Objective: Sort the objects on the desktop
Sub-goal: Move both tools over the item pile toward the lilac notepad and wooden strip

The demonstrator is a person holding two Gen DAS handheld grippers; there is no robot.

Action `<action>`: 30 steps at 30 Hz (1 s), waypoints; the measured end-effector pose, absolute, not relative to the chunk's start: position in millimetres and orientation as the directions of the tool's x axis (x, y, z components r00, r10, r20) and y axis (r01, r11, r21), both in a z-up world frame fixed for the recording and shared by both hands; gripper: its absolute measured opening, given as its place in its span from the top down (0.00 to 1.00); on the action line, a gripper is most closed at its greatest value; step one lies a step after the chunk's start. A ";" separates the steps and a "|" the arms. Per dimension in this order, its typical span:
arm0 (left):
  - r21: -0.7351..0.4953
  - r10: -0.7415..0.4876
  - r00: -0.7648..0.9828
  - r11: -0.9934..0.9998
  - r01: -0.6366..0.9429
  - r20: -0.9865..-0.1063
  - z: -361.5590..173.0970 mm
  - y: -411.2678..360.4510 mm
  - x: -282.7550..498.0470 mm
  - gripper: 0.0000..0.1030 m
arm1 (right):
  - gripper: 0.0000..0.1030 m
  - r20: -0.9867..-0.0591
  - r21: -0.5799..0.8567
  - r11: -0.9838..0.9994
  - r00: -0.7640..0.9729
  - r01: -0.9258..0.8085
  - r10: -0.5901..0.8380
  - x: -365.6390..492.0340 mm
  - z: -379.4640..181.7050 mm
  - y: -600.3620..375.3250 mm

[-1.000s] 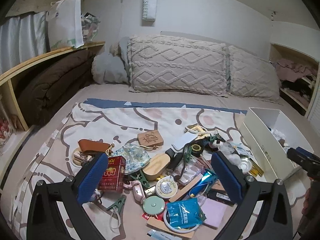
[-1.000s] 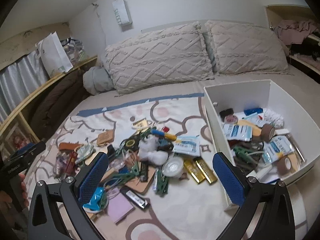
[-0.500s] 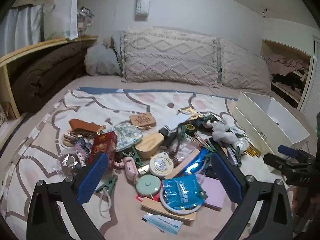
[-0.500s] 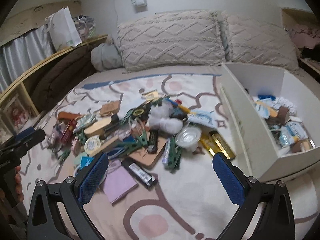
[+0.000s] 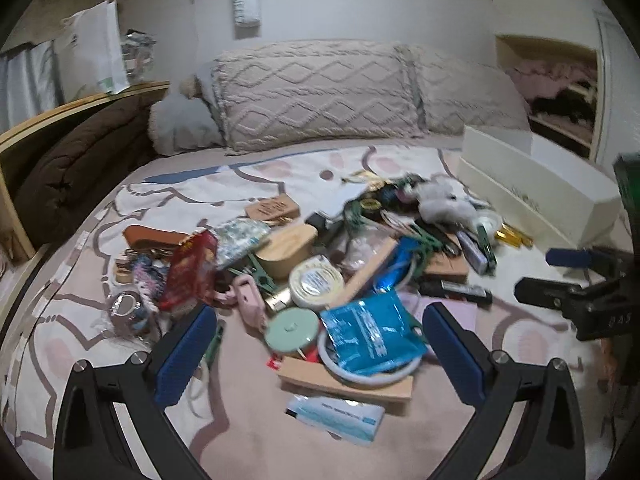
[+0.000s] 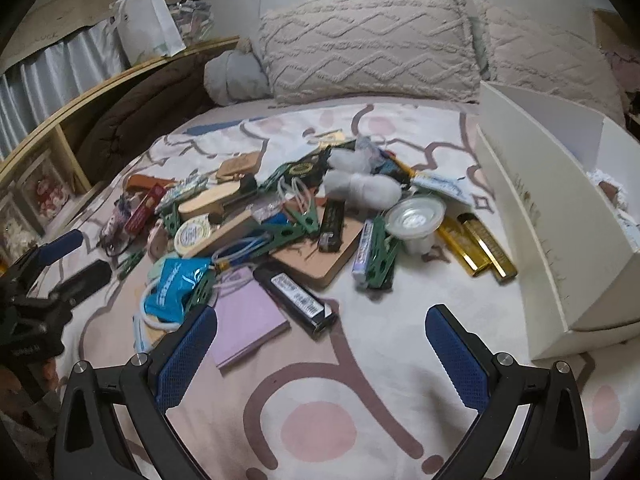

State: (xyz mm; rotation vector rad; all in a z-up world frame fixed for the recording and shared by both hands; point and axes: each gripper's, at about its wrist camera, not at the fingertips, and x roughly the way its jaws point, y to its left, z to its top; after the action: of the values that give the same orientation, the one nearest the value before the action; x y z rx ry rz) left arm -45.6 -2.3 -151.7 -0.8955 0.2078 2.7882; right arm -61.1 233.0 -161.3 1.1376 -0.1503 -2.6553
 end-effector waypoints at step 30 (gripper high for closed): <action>-0.120 0.365 -0.525 -0.888 -0.443 -0.769 -207.8 -3.9 -63.4 0.00 | 0.00 -0.763 0.208 -0.859 -0.471 0.469 -0.442 -47.3 -198.7 196.9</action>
State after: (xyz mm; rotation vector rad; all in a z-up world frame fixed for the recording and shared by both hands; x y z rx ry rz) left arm -63.4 -3.9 -207.8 -1.1785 0.1249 2.3967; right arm -47.3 196.9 -198.7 1.1895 0.0412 -2.3166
